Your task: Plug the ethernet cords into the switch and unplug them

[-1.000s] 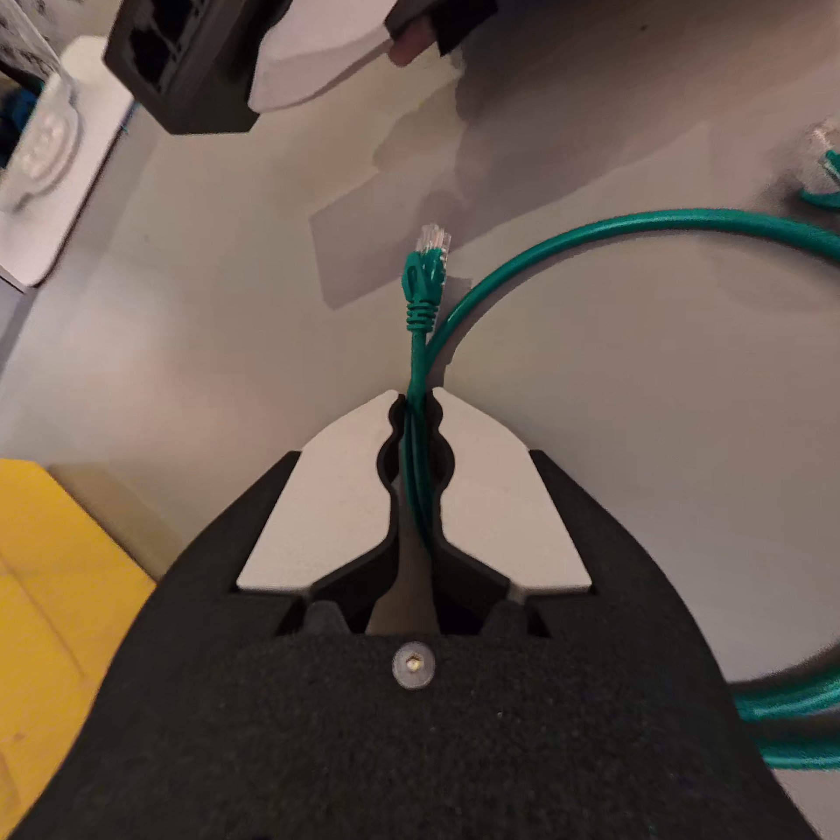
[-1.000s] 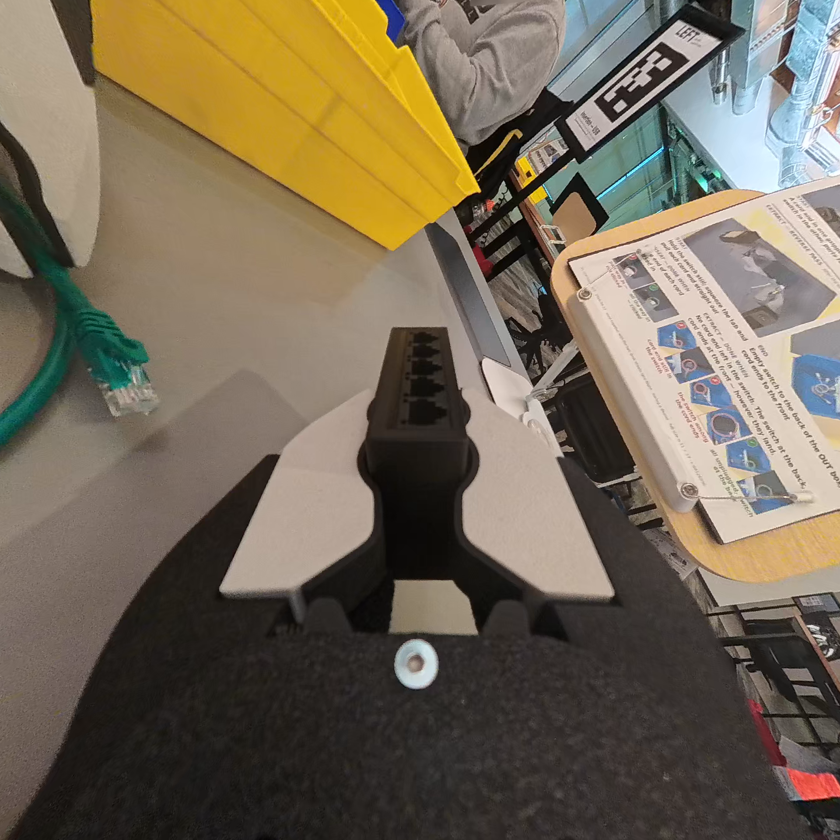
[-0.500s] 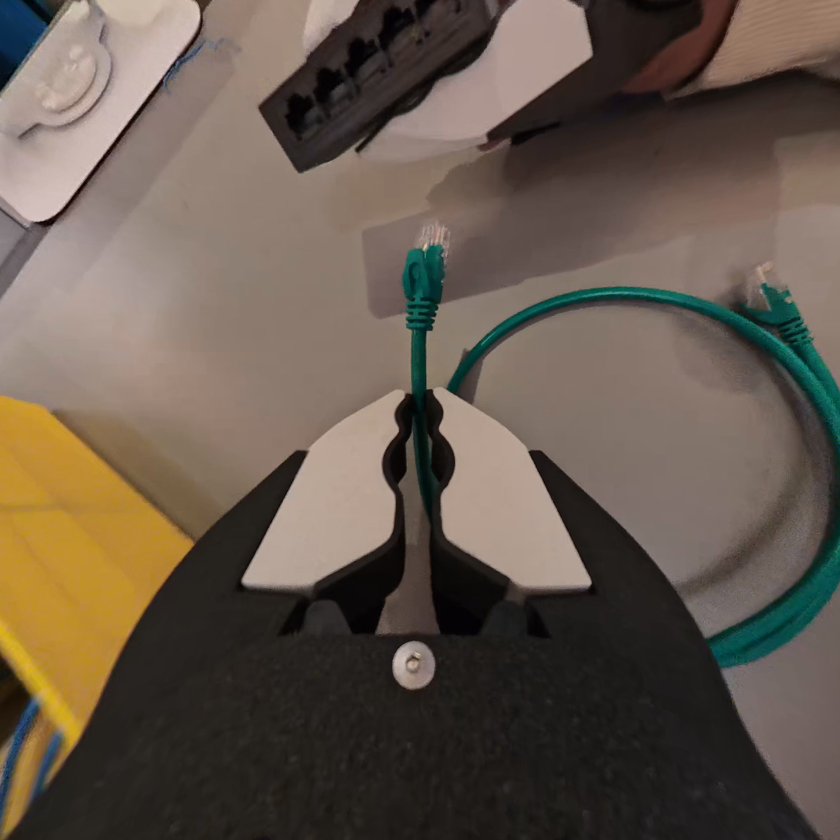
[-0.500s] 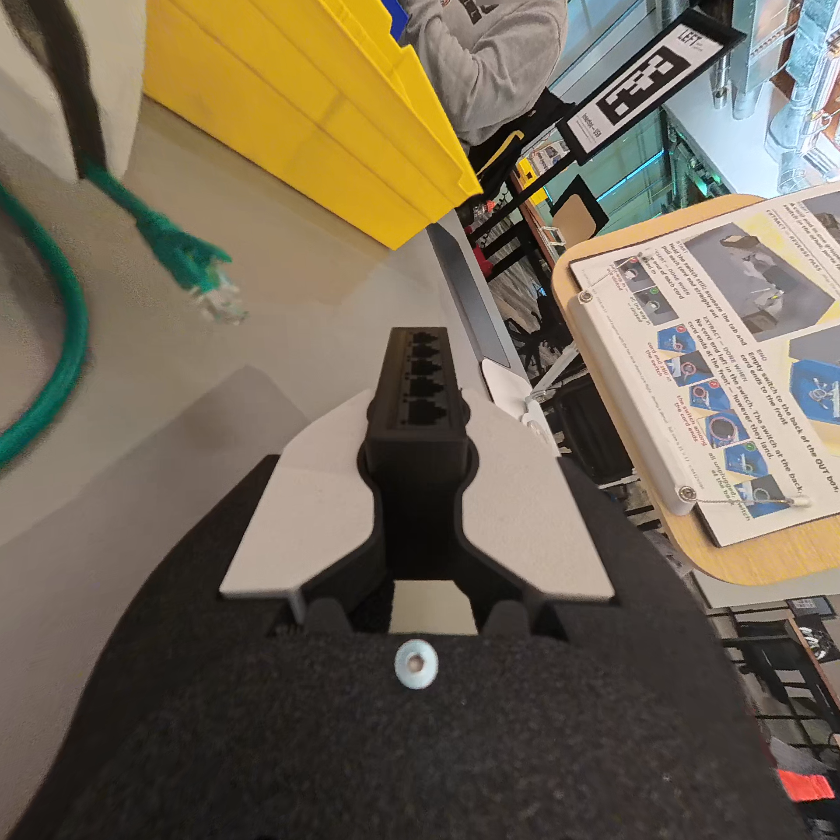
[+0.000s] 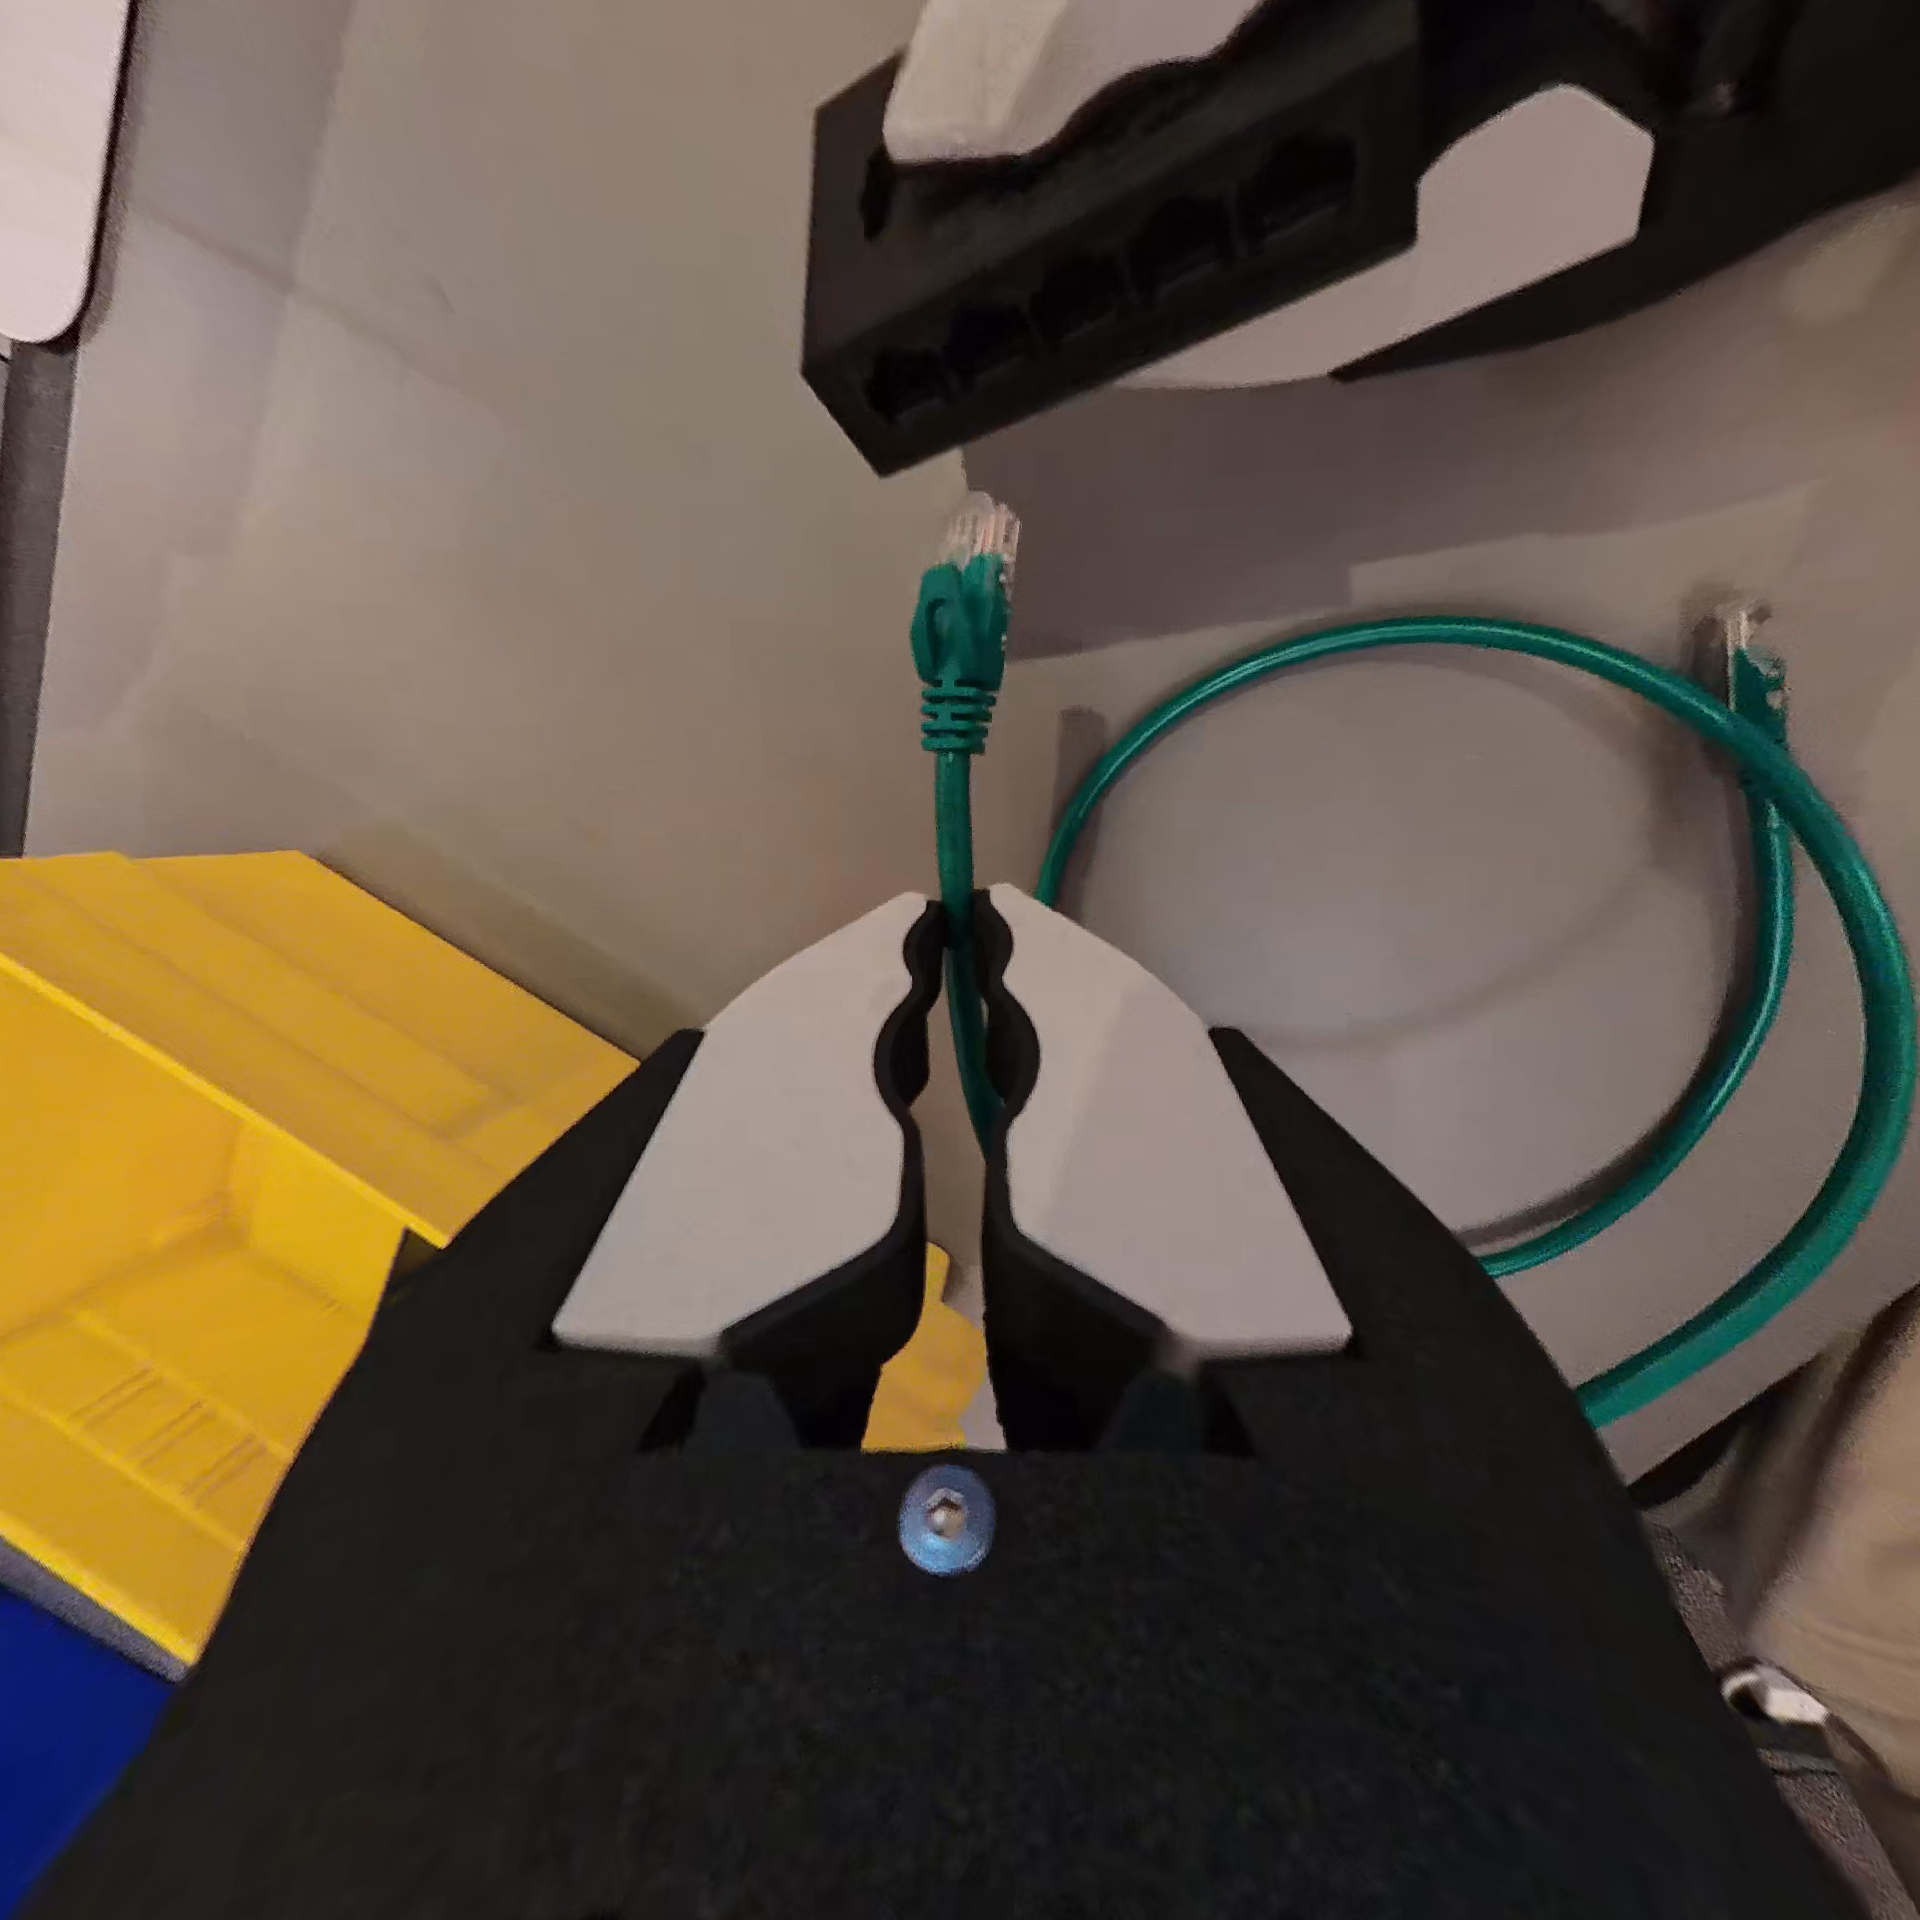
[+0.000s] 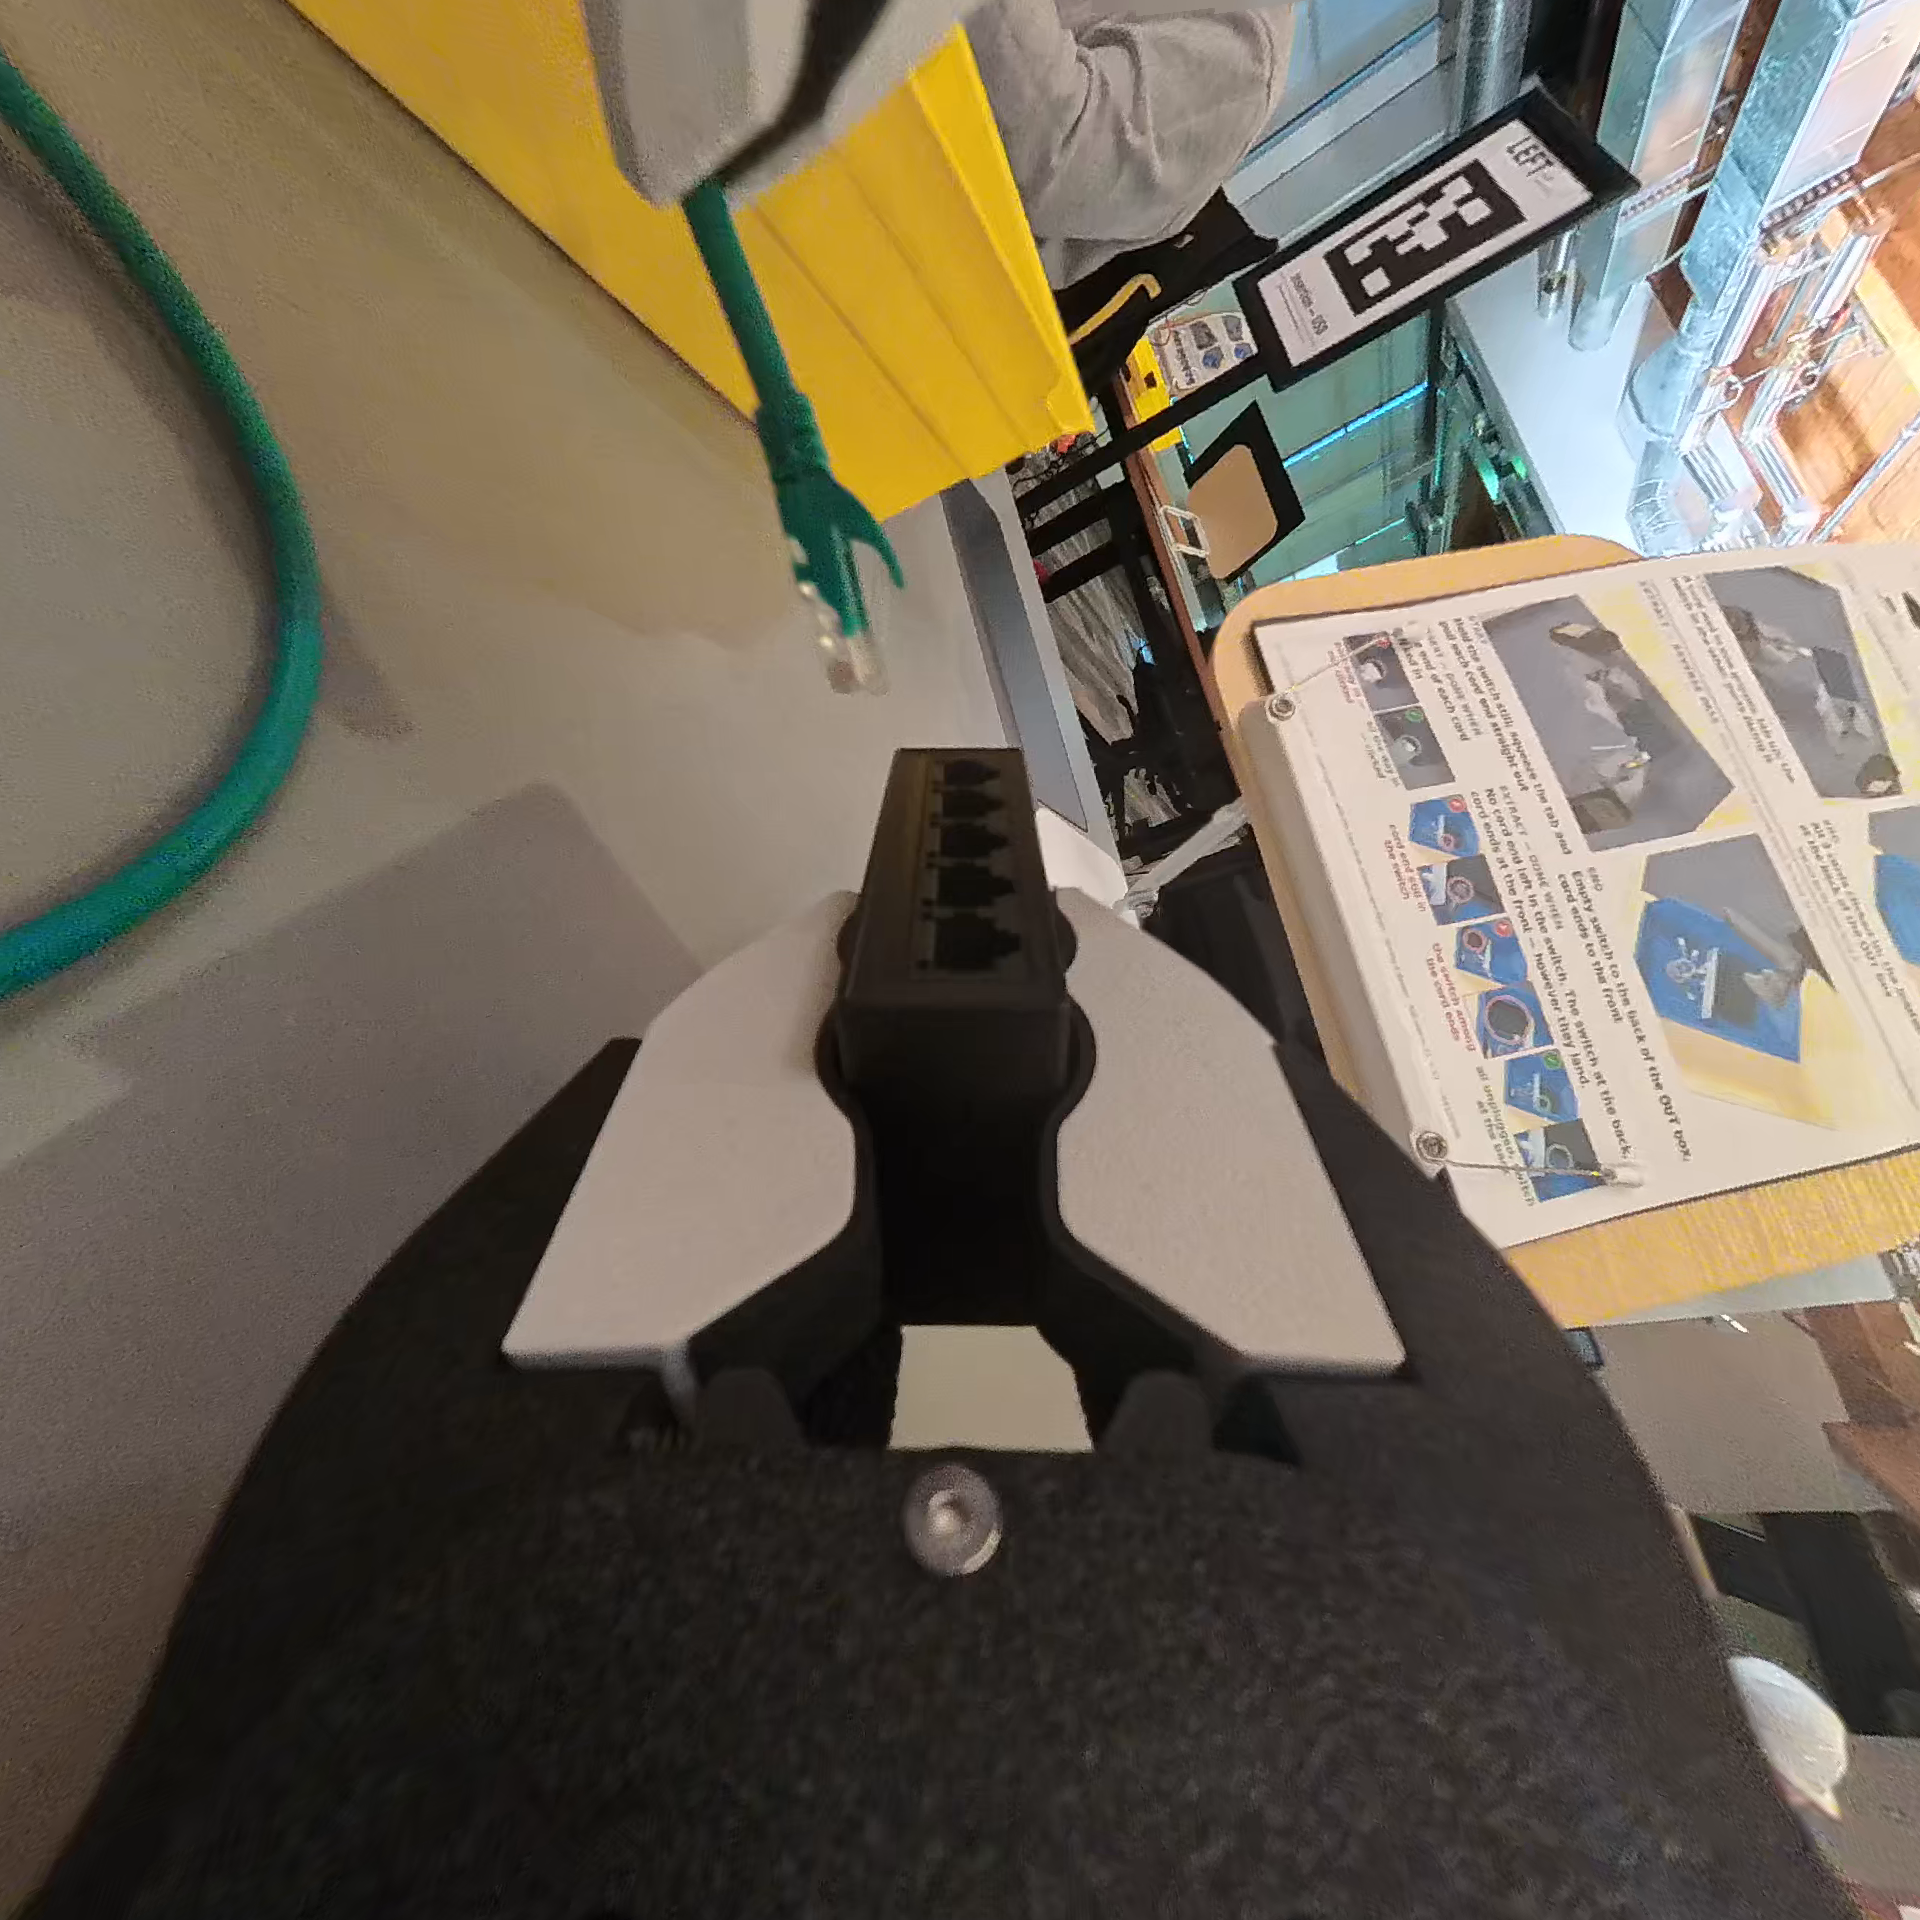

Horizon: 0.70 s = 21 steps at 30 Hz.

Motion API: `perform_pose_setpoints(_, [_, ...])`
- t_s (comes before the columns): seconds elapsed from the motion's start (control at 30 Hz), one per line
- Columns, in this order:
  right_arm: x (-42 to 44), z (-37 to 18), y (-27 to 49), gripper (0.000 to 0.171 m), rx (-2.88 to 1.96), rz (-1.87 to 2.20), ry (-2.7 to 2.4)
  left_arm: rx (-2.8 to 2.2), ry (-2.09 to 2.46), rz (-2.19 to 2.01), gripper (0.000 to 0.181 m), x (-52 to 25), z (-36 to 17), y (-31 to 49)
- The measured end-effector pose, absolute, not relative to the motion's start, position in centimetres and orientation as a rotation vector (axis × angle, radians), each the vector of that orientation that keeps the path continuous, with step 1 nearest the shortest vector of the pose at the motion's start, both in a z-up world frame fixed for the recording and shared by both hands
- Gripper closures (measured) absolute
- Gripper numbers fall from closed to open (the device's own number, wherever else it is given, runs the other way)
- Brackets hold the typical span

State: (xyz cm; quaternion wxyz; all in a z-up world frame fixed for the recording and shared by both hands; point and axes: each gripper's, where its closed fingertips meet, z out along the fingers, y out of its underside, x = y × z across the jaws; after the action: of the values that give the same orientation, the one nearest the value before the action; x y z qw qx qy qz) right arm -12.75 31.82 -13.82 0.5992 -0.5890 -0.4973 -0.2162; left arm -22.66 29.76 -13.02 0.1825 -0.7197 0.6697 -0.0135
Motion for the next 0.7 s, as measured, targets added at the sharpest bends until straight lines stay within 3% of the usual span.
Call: perform_pose_setpoints(0.7, [-13.5, -14.2, 31.4, 0.141, -1.326, -0.586, -1.221, -2.185, 1.855, 0.008, 0.176, -21.3, -13.0, 28.9])
